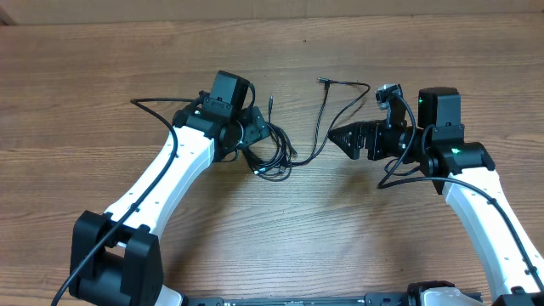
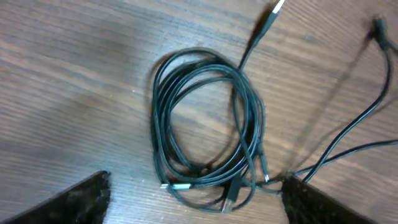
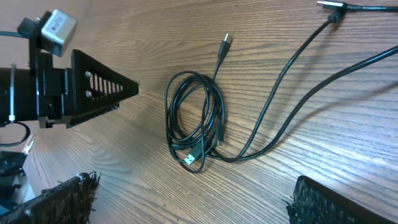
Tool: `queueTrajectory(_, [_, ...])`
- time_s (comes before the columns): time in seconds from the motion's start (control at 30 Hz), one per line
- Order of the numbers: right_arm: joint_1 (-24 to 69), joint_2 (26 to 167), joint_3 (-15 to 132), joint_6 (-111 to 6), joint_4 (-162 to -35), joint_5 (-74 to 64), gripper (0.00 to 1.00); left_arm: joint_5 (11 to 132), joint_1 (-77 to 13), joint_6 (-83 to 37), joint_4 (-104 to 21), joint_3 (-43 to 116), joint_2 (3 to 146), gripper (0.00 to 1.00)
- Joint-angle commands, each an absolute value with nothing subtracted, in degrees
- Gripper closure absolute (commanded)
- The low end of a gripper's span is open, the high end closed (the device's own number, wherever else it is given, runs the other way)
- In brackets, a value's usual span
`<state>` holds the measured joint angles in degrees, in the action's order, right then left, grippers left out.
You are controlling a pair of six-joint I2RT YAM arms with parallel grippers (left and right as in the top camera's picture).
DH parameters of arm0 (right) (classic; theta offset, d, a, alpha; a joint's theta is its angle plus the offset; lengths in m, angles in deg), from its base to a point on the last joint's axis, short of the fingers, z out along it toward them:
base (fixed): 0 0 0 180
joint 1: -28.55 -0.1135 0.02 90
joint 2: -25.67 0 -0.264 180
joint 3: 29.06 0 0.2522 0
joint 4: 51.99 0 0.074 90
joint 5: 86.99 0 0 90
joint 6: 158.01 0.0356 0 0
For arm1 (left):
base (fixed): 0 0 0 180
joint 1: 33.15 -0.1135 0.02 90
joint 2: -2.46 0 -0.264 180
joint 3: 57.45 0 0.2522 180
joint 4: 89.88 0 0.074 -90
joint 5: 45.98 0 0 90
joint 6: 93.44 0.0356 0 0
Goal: Untangle cables
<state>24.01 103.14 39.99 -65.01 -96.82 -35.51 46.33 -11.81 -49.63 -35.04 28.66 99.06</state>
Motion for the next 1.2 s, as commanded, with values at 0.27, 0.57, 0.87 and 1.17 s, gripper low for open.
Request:
queueTrajectory(0.27, [23.8,103.6,40.9,-64.8,-98.3,-33.0,0.00,45.7,-8.0,-44.1,-52.4,28.8,110.7,0.40])
queueTrajectory(0.57, [23.8,105.9,40.9,-64.8,-98.9,-33.0,0.00,48.1,-7.2,-52.3,-60.0,28.9,118.3,0.41])
queueTrajectory(0.87, [23.7,110.4,40.9,-64.8,-99.6,-33.0,0.00,47.9,-4.8,-49.6,-66.1,28.9,126.3,0.62])
queueTrajectory(1.17, [23.7,110.6,40.9,-60.2,-103.1,-33.8,0.00,47.8,-7.1,-44.3,-63.7,30.5,118.3,0.96])
